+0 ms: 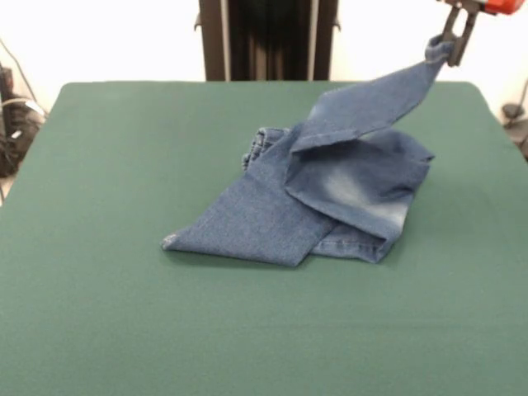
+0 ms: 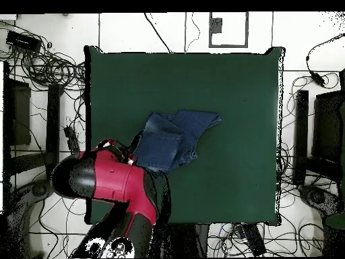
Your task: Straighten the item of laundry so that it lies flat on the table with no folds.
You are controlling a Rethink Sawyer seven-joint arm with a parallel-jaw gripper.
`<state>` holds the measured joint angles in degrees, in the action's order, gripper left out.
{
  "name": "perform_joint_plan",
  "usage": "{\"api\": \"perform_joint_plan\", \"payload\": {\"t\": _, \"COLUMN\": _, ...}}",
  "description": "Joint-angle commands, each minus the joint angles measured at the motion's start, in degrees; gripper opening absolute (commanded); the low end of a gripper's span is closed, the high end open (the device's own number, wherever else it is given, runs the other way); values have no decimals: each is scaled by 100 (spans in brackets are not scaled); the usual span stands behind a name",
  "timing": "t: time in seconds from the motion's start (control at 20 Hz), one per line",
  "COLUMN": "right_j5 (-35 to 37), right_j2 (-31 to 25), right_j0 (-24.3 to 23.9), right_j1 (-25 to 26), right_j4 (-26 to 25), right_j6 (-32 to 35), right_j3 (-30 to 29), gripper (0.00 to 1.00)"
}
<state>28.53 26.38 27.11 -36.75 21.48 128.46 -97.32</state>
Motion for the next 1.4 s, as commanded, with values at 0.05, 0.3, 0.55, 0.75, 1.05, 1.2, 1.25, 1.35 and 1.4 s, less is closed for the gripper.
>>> {"api": "perform_joint_plan", "payload": {"t": 0.05, "right_j5": 211, "right_j2": -573, "right_j0": 54, "right_j1": 283, "right_j4": 464, "right_j6": 1569, "right_j3": 133, "gripper": 0}}
{"api": "perform_joint_plan", "payload": {"t": 0.3, "right_j5": 153, "right_j2": -648, "right_j0": 133, "right_j1": 321, "right_j4": 693, "right_j6": 1788, "right_j3": 102, "gripper": 0}}
{"api": "perform_joint_plan", "payload": {"t": 0.55, "right_j5": 355, "right_j2": -724, "right_j0": 374, "right_j1": 285, "right_j4": 1018, "right_j6": 2108, "right_j3": 191, "gripper": 0}}
{"api": "perform_joint_plan", "payload": {"t": 0.75, "right_j5": 632, "right_j2": -786, "right_j0": 507, "right_j1": 115, "right_j4": 1264, "right_j6": 2270, "right_j3": 280, "gripper": 0}}
{"api": "perform_joint_plan", "payload": {"t": 1.05, "right_j5": 1258, "right_j2": -564, "right_j0": 691, "right_j1": 78, "right_j4": 1351, "right_j6": 2670, "right_j3": 680, "gripper": 0}}
{"api": "perform_joint_plan", "payload": {"t": 1.2, "right_j5": 1319, "right_j2": -528, "right_j0": 765, "right_j1": 224, "right_j4": 1380, "right_j6": 2898, "right_j3": 910, "gripper": 0}}
{"api": "perform_joint_plan", "payload": {"t": 1.25, "right_j5": 1240, "right_j2": -567, "right_j0": 788, "right_j1": 294, "right_j4": 1430, "right_j6": 2965, "right_j3": 959, "gripper": 0}}
{"api": "perform_joint_plan", "payload": {"t": 1.35, "right_j5": 1020, "right_j2": -695, "right_j0": 822, "right_j1": 402, "right_j4": 1555, "right_j6": 3079, "right_j3": 980, "gripper": 0}}
{"api": "perform_joint_plan", "payload": {"t": 1.4, "right_j5": 990, "right_j2": -728, "right_j0": 854, "right_j1": 444, "right_j4": 1602, "right_j6": 3159, "right_j3": 1039, "gripper": 0}}
